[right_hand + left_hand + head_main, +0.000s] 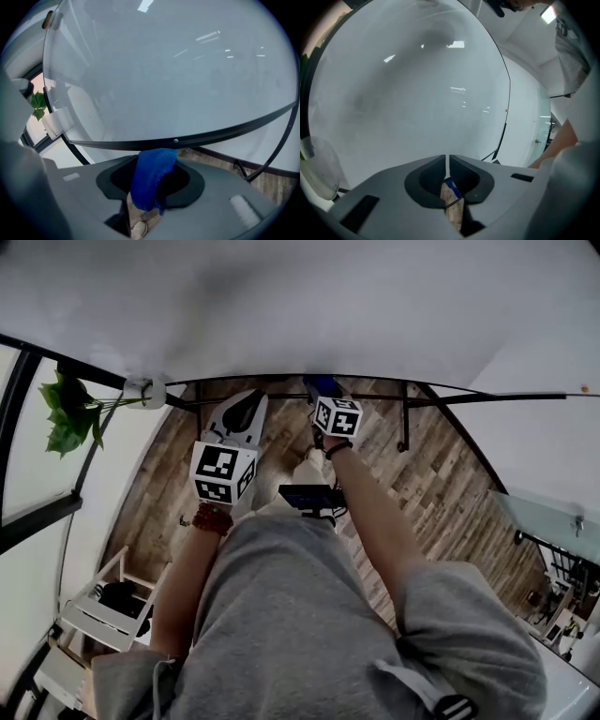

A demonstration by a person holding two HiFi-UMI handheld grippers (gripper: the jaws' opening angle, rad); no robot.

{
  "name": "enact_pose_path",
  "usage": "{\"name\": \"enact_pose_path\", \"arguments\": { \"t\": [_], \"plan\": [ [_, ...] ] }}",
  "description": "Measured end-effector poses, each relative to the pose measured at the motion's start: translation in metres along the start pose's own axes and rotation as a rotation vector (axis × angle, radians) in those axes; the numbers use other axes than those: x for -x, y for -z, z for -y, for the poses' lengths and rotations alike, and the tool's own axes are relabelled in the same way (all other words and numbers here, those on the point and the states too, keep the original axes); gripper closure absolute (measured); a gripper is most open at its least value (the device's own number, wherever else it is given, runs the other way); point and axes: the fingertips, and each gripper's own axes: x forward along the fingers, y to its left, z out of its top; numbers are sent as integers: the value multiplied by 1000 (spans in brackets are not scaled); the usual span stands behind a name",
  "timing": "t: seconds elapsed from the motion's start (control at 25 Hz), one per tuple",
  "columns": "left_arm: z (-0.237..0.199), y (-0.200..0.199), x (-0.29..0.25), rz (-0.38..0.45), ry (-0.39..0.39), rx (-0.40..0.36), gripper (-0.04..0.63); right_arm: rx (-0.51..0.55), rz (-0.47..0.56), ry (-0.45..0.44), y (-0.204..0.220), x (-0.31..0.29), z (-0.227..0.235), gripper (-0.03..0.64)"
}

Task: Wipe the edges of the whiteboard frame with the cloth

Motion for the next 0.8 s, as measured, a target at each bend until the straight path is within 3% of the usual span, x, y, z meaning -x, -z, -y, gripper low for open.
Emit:
{"name": "enact_pose_path", "arguments": {
  "t": [0.32,0.8],
  "plan": [
    [-12,4,10,-35,64,-39,563,24,9,-19,0,-10,-33,451],
    [-40,10,24,-45,66,-46,563,12,0,-30,5,-29,-70,451]
  ]
}}
